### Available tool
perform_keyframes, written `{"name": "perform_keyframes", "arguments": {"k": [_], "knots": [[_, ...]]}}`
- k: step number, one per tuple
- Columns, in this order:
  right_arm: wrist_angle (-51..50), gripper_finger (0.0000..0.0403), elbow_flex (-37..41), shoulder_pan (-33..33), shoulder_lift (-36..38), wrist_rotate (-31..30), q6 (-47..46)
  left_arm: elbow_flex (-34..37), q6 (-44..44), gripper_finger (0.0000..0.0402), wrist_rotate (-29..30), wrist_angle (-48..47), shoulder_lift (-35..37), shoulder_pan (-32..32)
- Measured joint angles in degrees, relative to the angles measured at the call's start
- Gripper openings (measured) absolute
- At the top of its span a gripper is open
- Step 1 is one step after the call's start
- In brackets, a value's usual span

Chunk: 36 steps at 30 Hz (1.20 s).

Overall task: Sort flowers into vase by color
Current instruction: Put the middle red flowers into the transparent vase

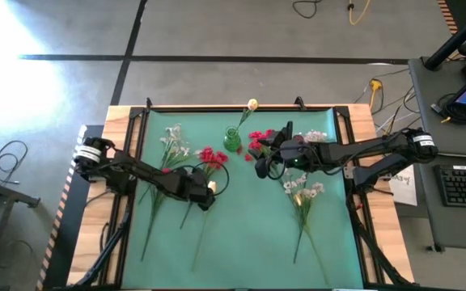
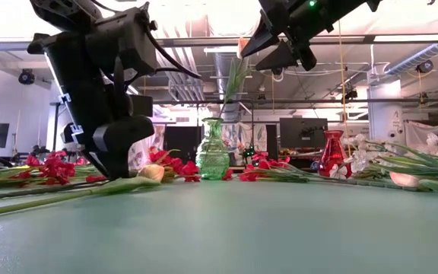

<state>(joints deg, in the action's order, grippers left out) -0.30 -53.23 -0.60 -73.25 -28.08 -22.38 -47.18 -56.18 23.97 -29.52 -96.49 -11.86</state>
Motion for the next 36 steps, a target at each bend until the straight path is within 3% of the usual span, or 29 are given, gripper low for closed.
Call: {"name": "perform_keyframes", "arguments": {"k": [6, 18, 36], "knots": [[-1.3, 0.0249, 0.0, 0.0, 0.0, 0.0, -0.1, 0.0, 0.0, 0.0007, 0.0, 0.0, 0.5, 0.0], [-2.1, 0.0249, 0.0, -0.7, 0.0, 0.0, -0.1, 0.2, 1.1, 0.0001, 1.3, -5.3, 12.3, -1.4], [-2.3, 0.0249, 0.0, -2.5, 0.0, 0.0, -0.1, 1.9, 15.2, 0.0, 17.3, -4.5, 39.6, -2.8]]}}
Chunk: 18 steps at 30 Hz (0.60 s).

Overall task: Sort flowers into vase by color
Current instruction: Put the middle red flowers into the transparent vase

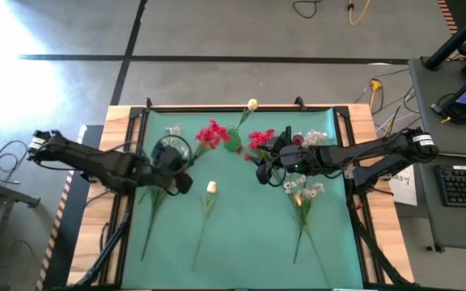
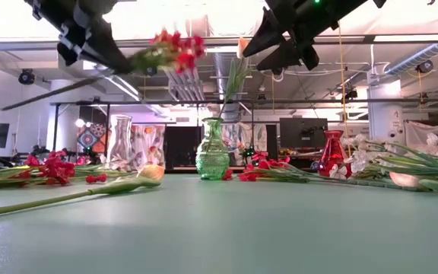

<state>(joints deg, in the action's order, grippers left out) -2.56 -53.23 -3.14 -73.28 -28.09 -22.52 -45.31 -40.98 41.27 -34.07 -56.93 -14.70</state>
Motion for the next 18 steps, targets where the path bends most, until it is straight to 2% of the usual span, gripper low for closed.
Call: {"name": "perform_keyframes", "arguments": {"k": [4, 7, 11, 16, 18], "knots": [[0.0, 0.0249, 0.0, 0.0, 0.0, 0.0, 0.0, 1.9, 8.0, 0.0, 3.0, 8.5, 4.7, 0.2], [0.0, 0.0249, 0.0, 0.0, 0.0, 0.0, 0.1, 3.2, 17.9, 0.0, 3.5, 18.0, 7.6, 0.2], [0.3, 0.0249, 0.0, 0.0, 0.0, 0.0, 0.2, 6.8, 34.5, 0.0, 4.8, 34.3, 10.9, 1.3], [0.3, 0.0249, 0.0, 0.0, 0.0, 0.0, 0.2, 13.9, 51.3, 0.0, 4.6, 55.8, 14.3, 6.3], [0.3, 0.0249, 0.0, 0.0, 0.0, 0.0, 0.2, 17.6, 57.5, 0.0, 0.8, 64.0, 15.1, 9.3]]}}
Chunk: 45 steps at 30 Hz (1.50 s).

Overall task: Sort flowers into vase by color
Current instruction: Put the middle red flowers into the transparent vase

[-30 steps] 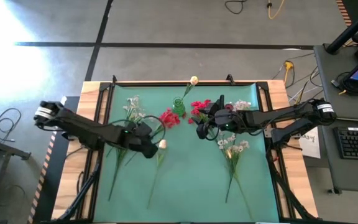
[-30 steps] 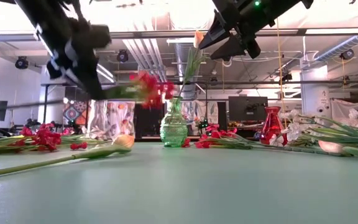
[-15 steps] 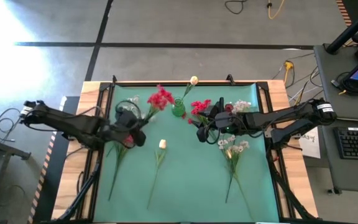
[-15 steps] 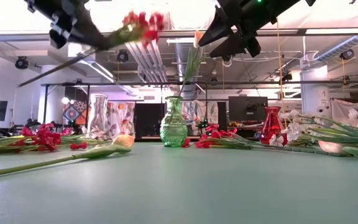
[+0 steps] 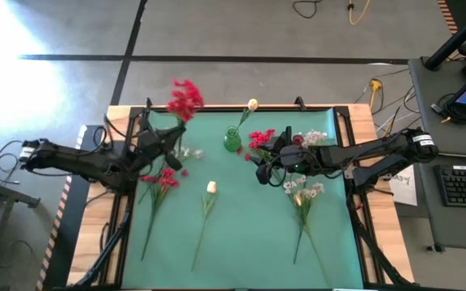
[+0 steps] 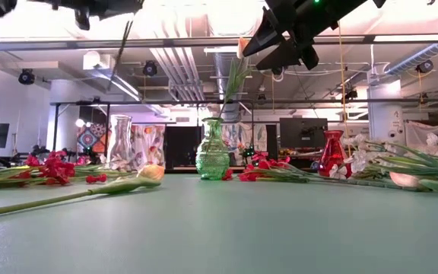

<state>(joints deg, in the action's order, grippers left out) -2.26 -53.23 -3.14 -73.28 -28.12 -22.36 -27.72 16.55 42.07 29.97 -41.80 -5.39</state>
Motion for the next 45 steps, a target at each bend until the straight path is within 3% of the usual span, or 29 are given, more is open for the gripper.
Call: {"name": "perform_keyframes", "arguments": {"k": [4, 8, 11, 16, 36, 45], "knots": [[0.0, 0.0249, 0.0, 0.0, 0.0, 0.0, 0.0, 5.6, 6.4, 0.0, -12.6, 14.7, 0.3, 7.8], [0.0, 0.0249, 0.0, 0.0, 0.0, 0.0, -0.2, 7.9, 5.6, 0.0, -13.8, 18.4, 0.3, 16.7], [0.0, 0.0249, 0.0, 0.0, 0.0, 0.0, -0.2, 8.8, 4.1, 0.0, -18.8, 18.3, -0.1, 22.6], [0.0, 0.0249, 0.0, 0.0, 0.0, 0.0, -0.1, 8.9, 2.8, 0.0, -21.1, 18.3, -0.9, 29.1], [-0.4, 0.0249, 0.0, 0.0, 0.0, 0.0, 0.0, 10.9, -3.5, 0.0, -22.0, 18.1, -3.9, 32.4], [-0.4, 0.0249, 0.0, 0.0, 0.0, 0.0, 0.0, 14.6, -6.8, 0.0, -21.7, 22.8, -3.7, 33.7]]}}
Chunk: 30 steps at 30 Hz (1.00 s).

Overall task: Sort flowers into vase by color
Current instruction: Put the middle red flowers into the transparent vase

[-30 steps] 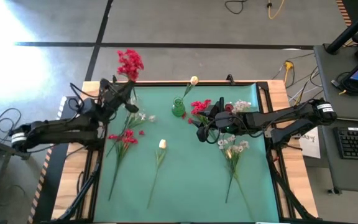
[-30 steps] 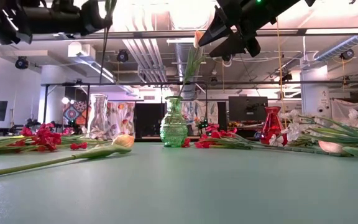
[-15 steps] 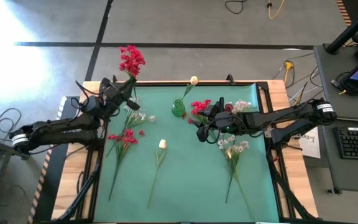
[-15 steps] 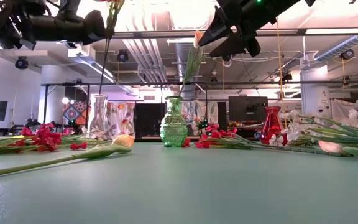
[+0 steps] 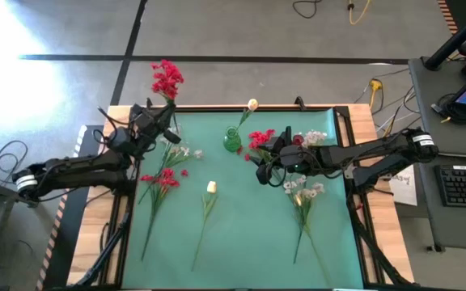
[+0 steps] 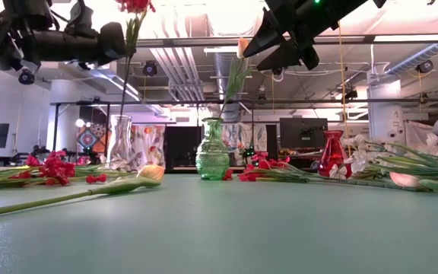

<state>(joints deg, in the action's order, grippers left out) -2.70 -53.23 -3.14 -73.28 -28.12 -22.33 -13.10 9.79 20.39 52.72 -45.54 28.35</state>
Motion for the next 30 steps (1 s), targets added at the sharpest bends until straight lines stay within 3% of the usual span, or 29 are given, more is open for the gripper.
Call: {"name": "perform_keyframes", "arguments": {"k": [8, 23, 30], "knots": [[0.0, 0.0249, 0.0, 0.0, 0.0, 0.0, -0.1, 2.8, -2.7, 0.0, 0.2, 5.1, -0.2, 1.9], [0.0, 0.0249, 0.0, 0.0, 0.0, 0.0, 0.3, 3.5, -9.2, 0.0, 0.2, 6.4, -1.8, 3.7], [0.0, 0.0249, 0.0, 0.0, 0.0, 0.0, 0.4, 3.5, -7.8, 0.0029, 0.2, 8.1, -2.1, 3.7]]}}
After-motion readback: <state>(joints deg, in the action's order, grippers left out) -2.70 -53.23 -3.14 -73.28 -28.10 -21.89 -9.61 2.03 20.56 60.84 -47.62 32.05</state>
